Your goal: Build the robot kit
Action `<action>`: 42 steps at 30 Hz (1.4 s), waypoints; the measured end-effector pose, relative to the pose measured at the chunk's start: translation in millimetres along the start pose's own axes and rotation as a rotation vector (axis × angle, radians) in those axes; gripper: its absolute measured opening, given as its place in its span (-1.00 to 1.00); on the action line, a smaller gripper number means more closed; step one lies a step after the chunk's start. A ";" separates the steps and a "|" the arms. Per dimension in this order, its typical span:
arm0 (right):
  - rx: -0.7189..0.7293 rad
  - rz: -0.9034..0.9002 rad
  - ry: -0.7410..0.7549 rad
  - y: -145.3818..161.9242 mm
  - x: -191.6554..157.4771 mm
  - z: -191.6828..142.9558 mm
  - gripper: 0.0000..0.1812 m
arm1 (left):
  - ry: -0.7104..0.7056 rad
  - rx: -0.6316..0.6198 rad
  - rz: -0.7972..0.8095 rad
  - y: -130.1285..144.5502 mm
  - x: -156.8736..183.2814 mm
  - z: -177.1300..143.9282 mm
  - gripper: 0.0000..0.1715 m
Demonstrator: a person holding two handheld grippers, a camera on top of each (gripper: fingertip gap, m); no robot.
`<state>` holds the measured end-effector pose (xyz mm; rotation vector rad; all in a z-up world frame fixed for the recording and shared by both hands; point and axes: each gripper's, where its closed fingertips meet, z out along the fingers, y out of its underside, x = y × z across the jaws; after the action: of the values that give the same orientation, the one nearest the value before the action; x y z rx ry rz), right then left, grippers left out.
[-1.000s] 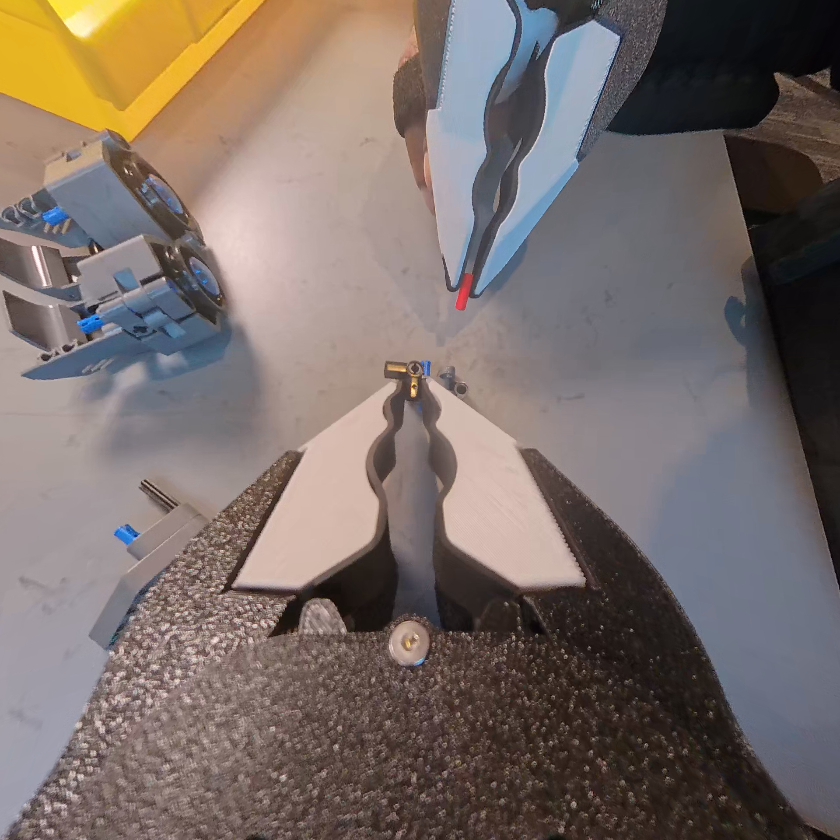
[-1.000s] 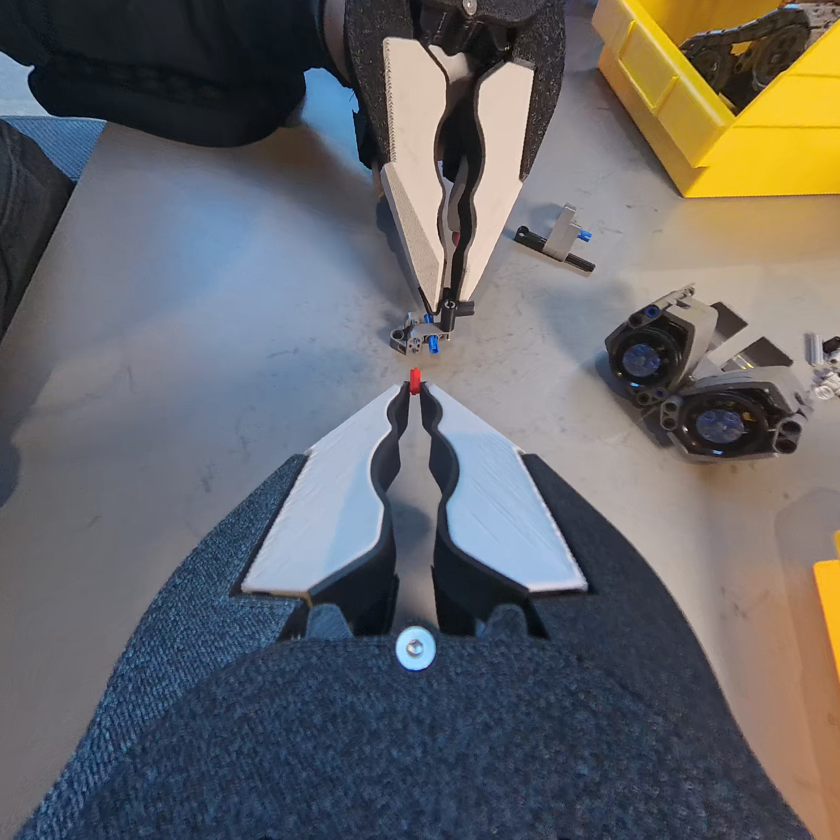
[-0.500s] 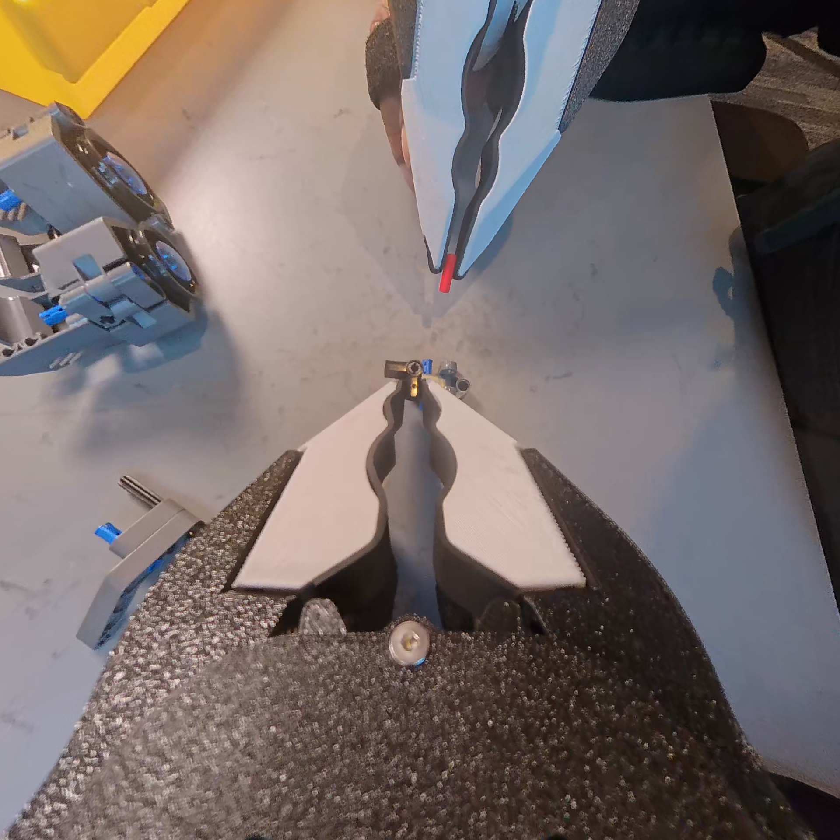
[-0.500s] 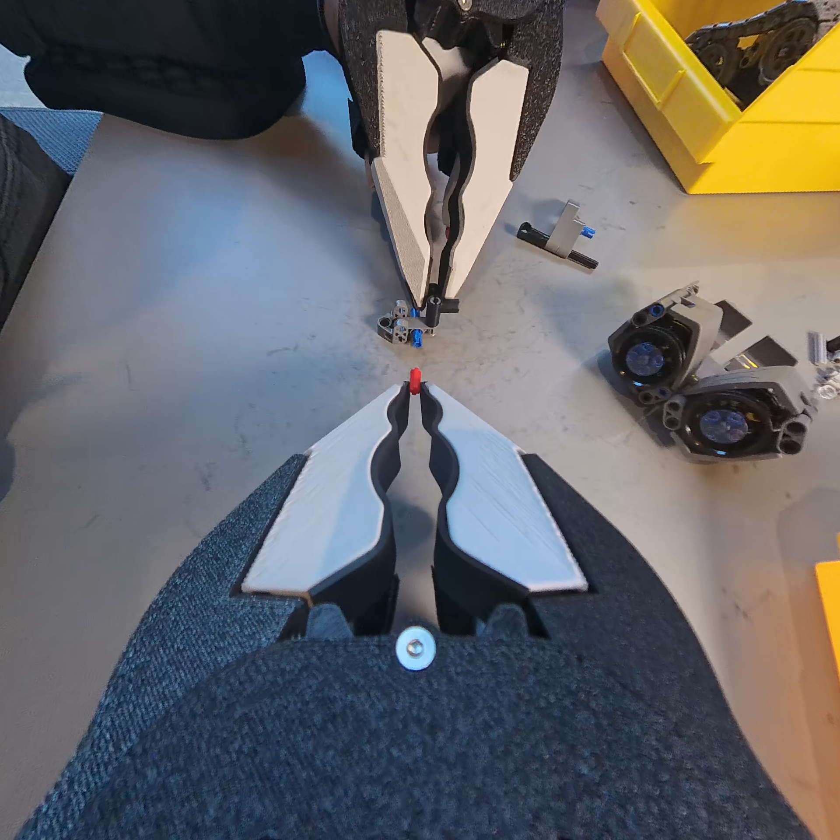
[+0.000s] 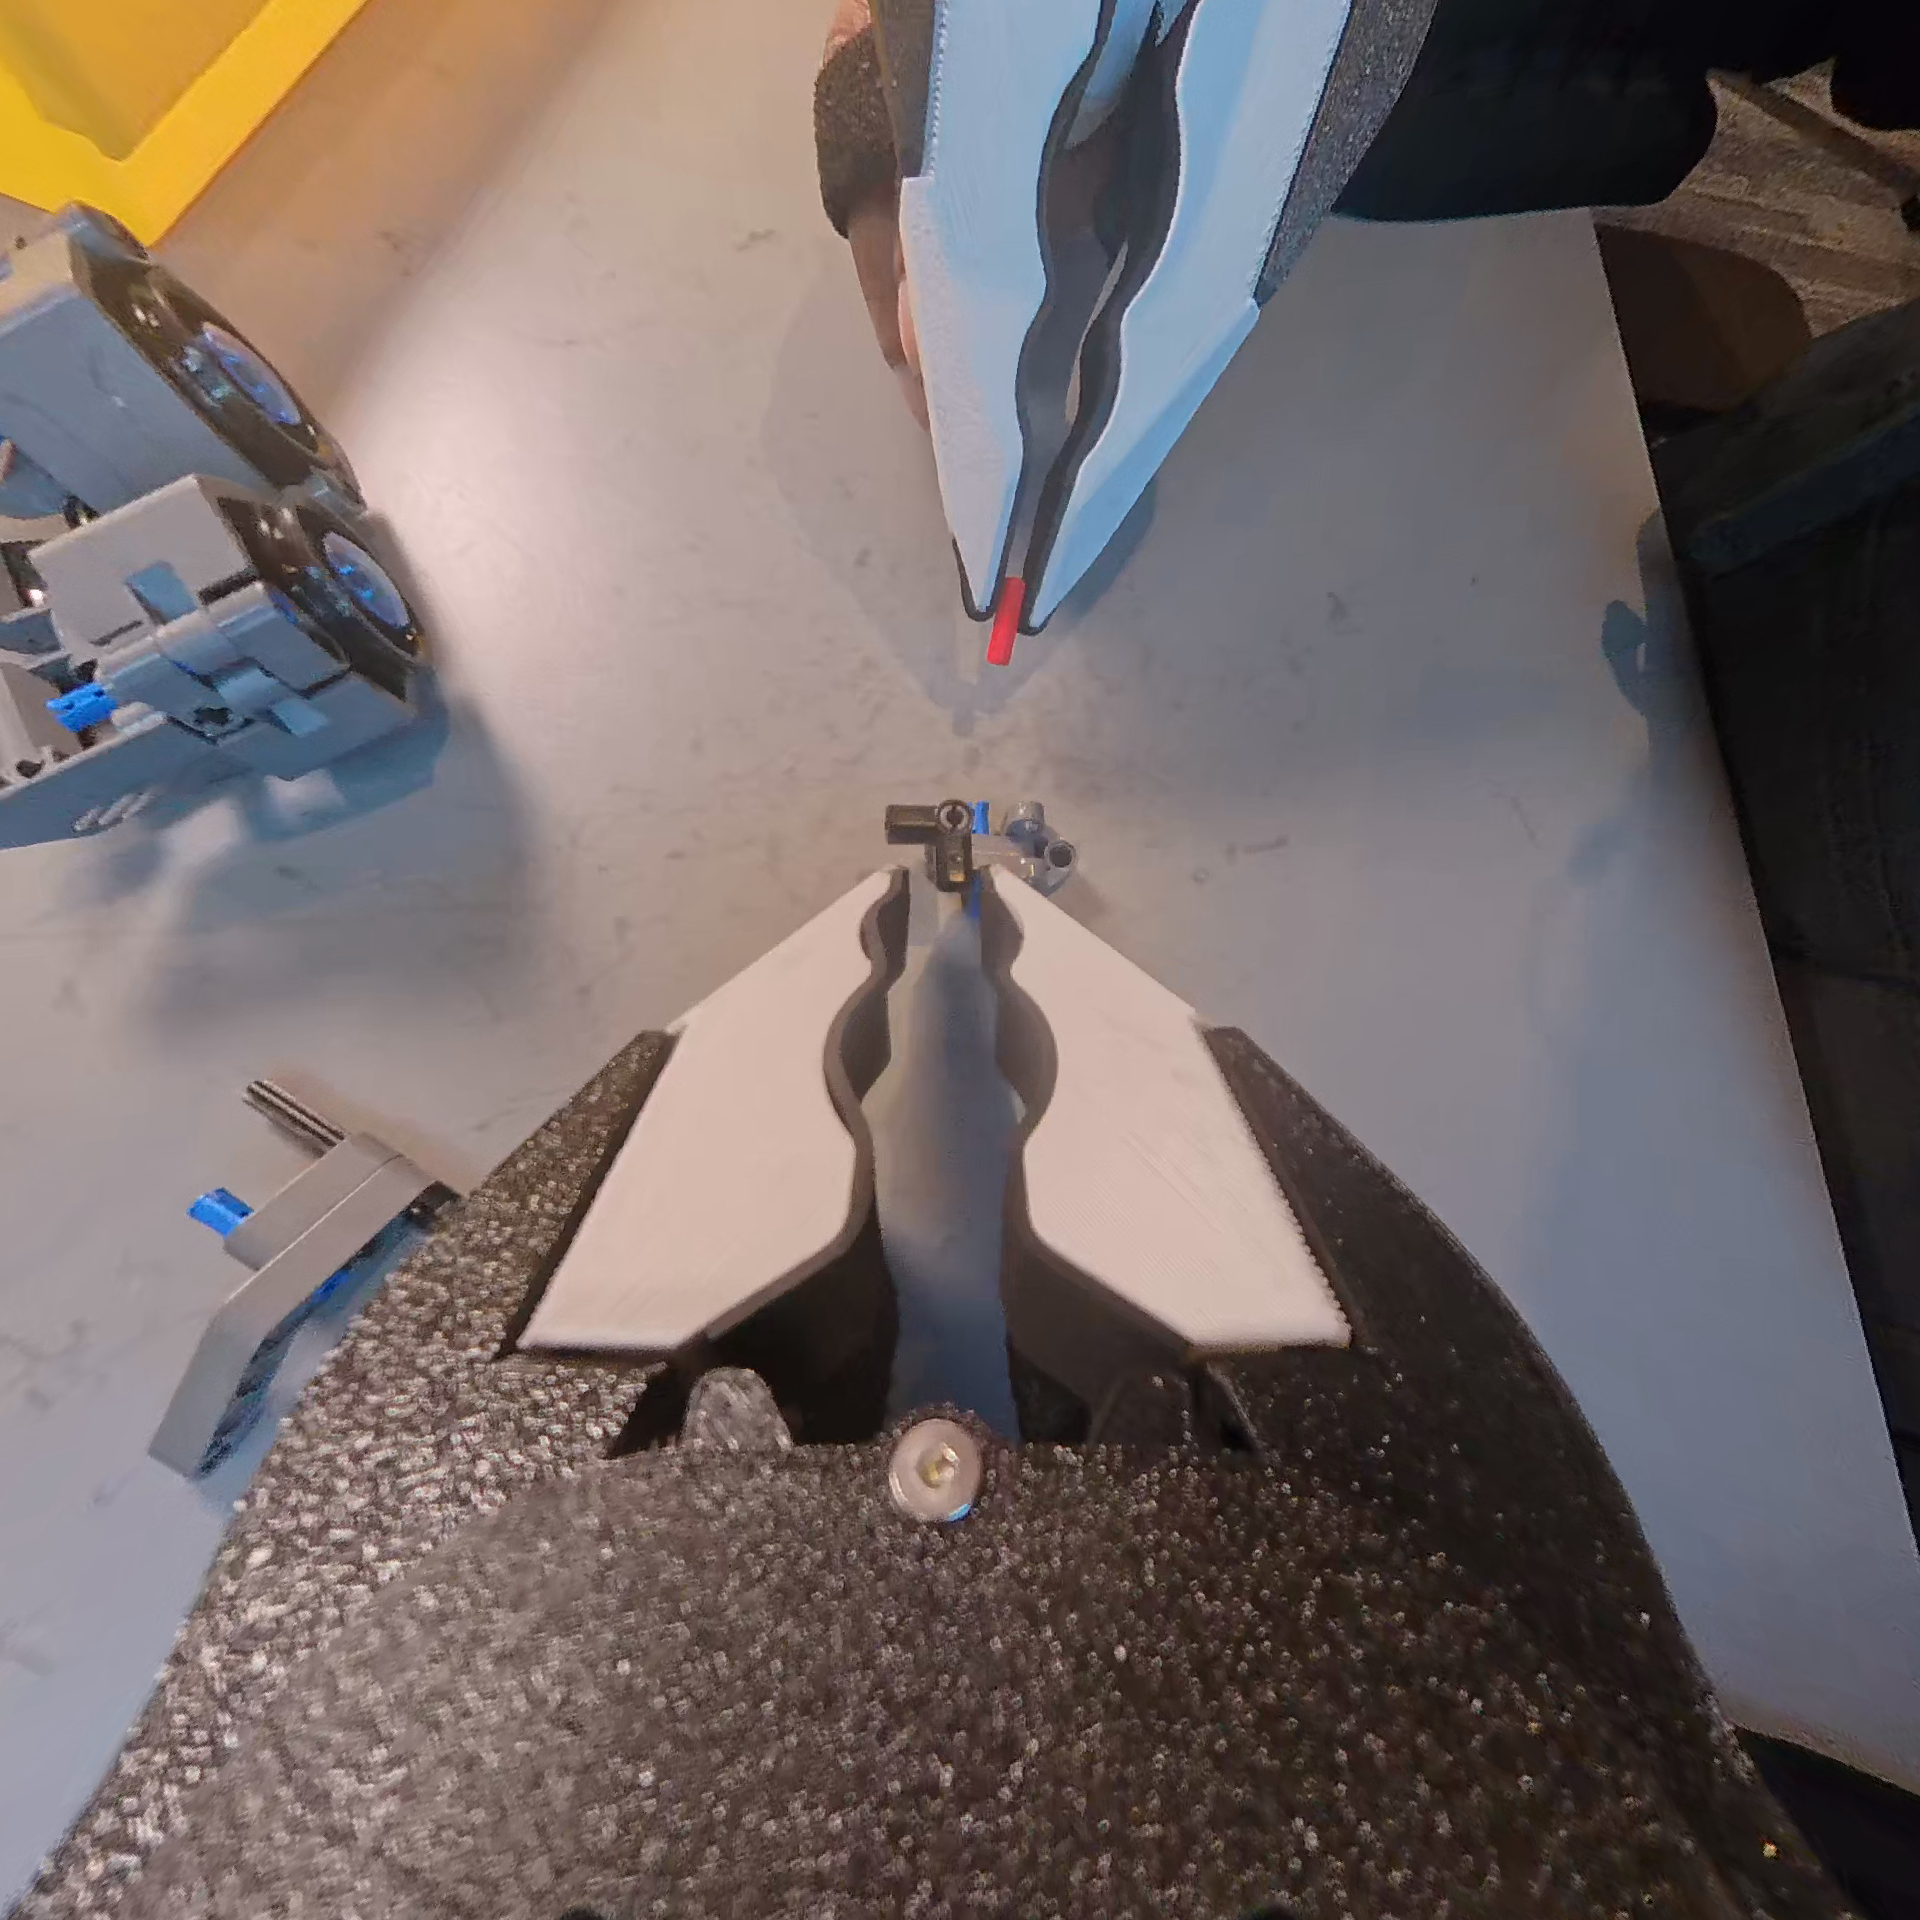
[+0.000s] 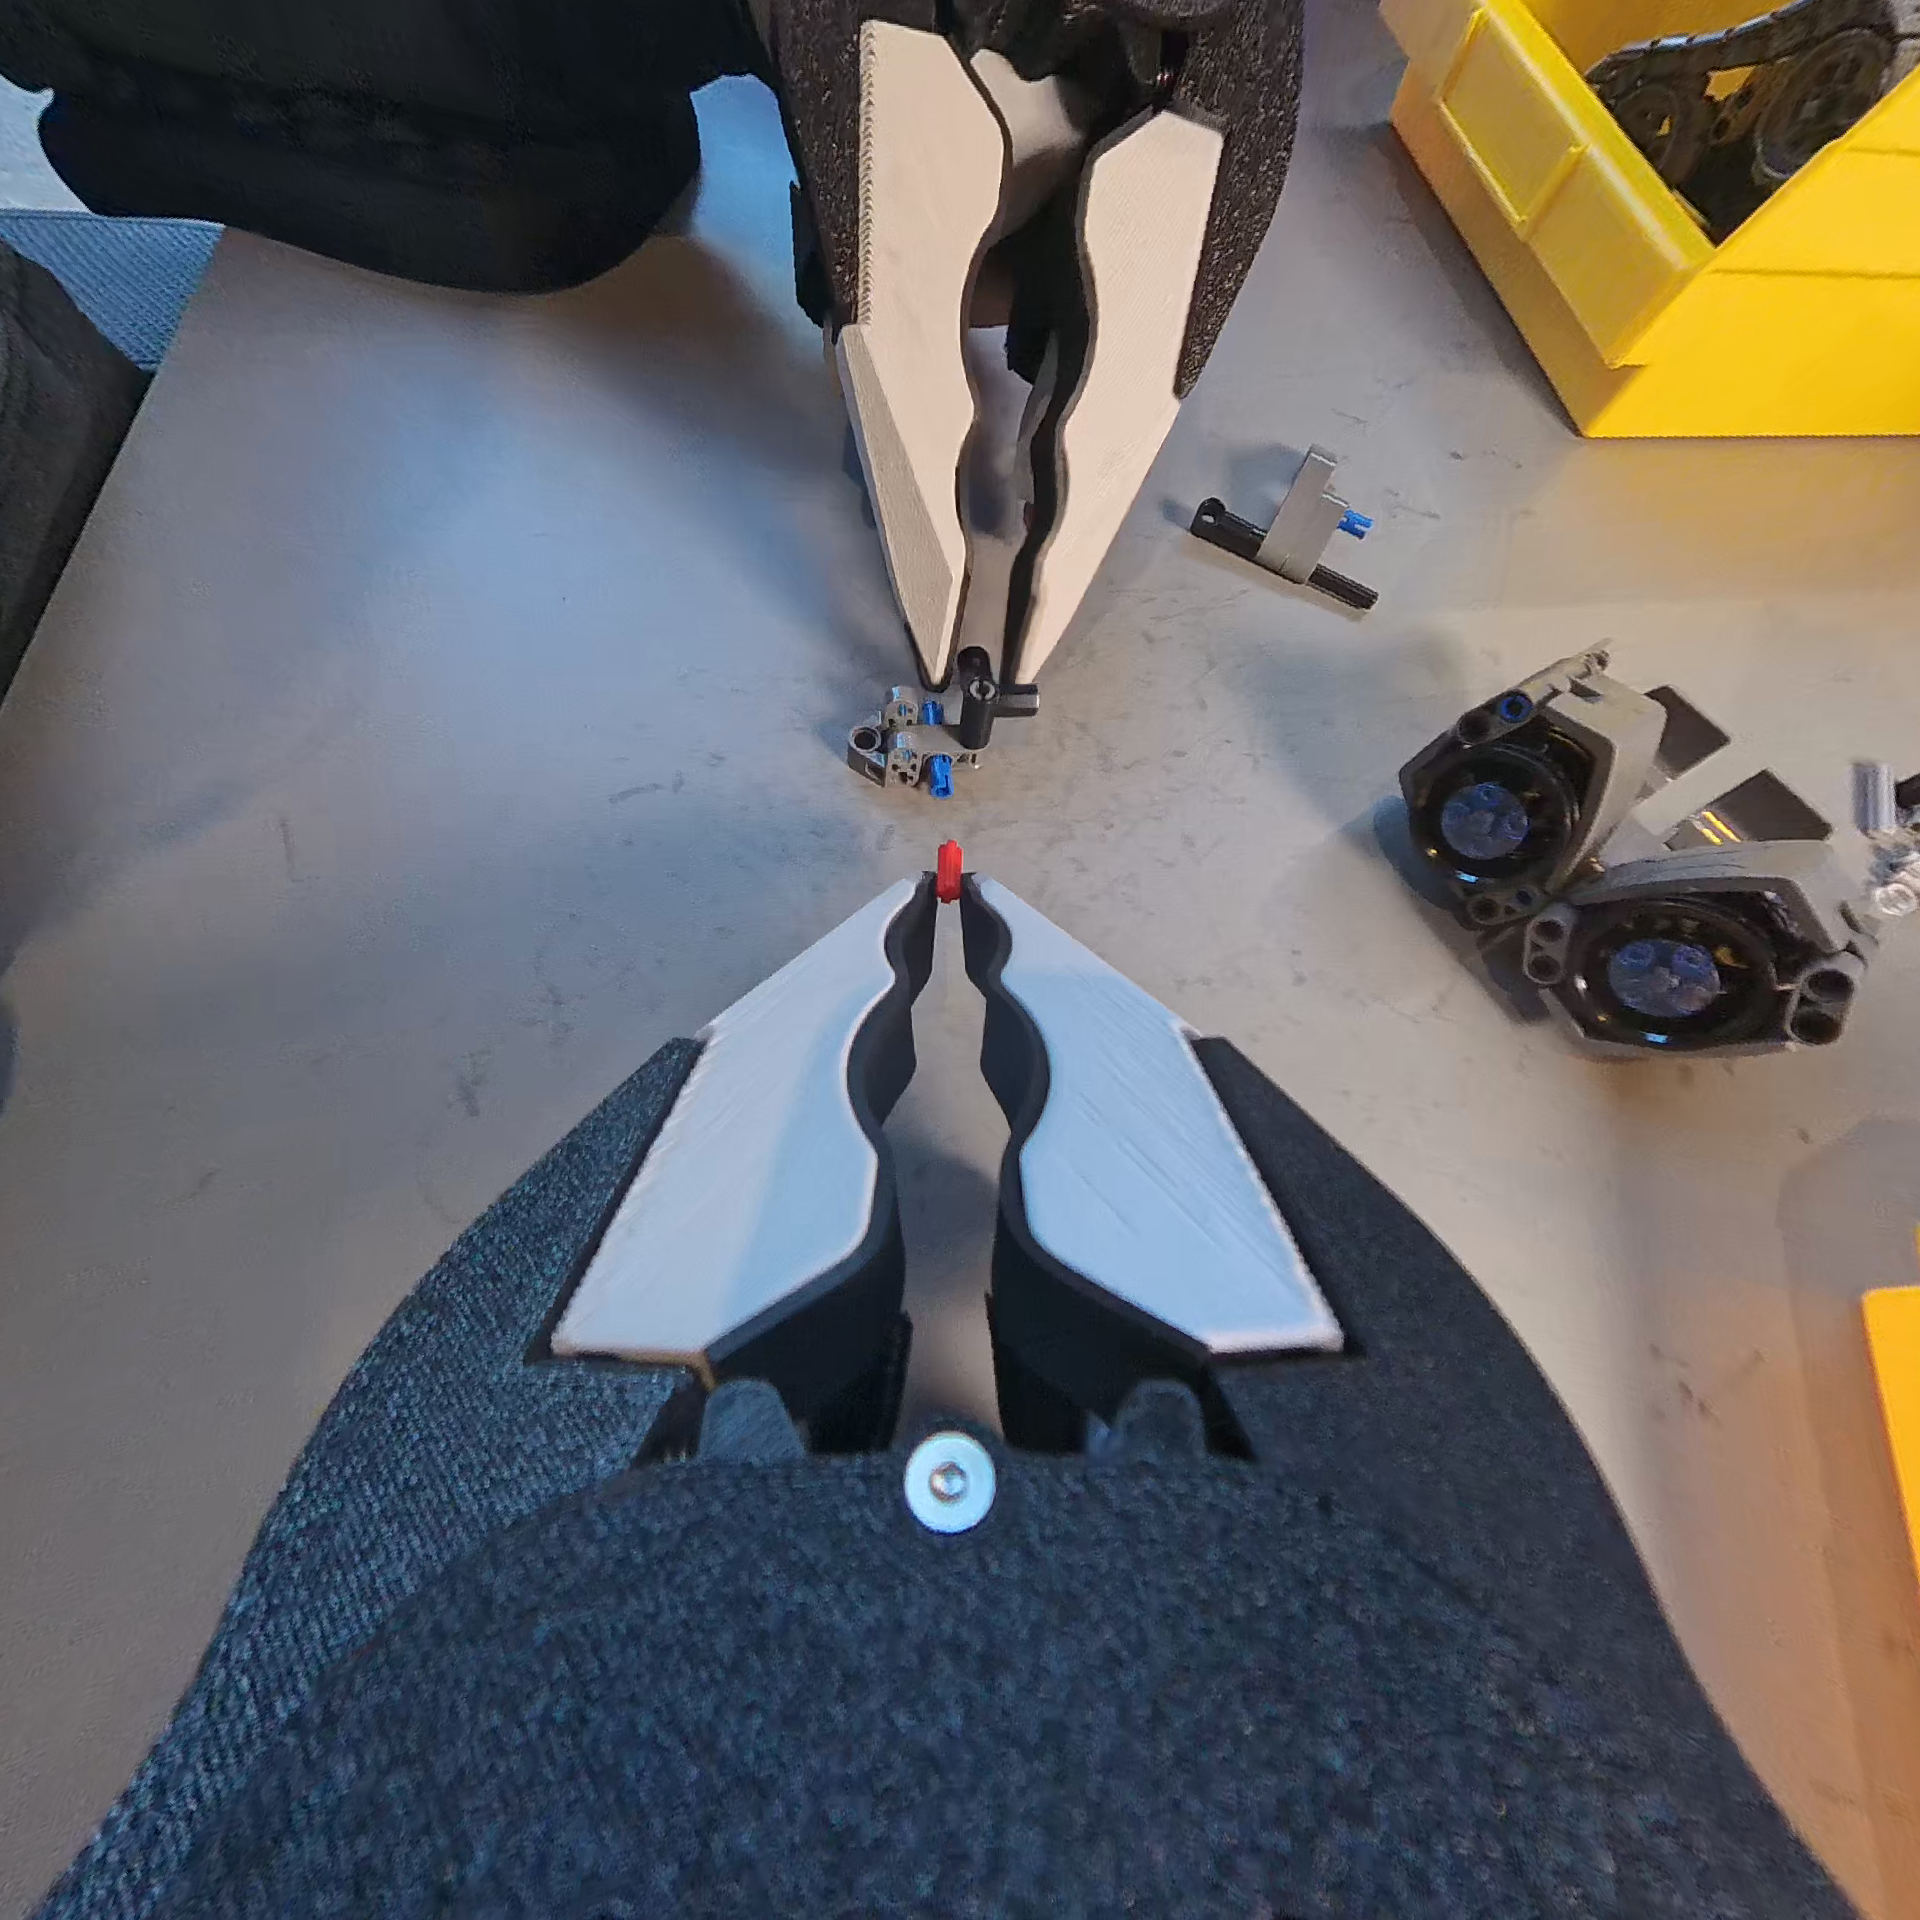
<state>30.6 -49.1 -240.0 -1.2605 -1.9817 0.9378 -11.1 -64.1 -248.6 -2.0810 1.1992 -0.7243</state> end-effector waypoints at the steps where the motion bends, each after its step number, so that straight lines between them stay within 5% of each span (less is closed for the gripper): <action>1: 0.000 -0.001 0.001 0.0 -0.1 0.0 -0.97 | -0.007 0.003 0.001 -0.4 -0.9 -1.4 -0.84; 18: -0.010 -0.004 -0.006 1.9 -1.9 0.3 -0.97 | -0.015 0.014 0.003 1.9 -4.0 -13.5 -0.70; 26: 0.004 0.005 -0.002 0.1 -0.1 -1.2 -0.97 | -0.157 0.092 -0.008 -23.3 -2.3 -37.8 -0.57; 33: -0.011 -0.014 -0.002 2.0 -3.2 0.1 -0.97 | -0.328 -0.094 -0.245 10.4 18.9 -3.9 -0.63; 42: -0.014 -0.019 -0.011 1.8 -7.2 0.2 -0.97 | -0.504 -0.107 -0.253 5.0 13.4 15.7 -0.68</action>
<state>33.9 -55.3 -242.4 -1.2447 -2.0078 0.9252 3.3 -74.1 -260.6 -2.3412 0.7164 -0.2144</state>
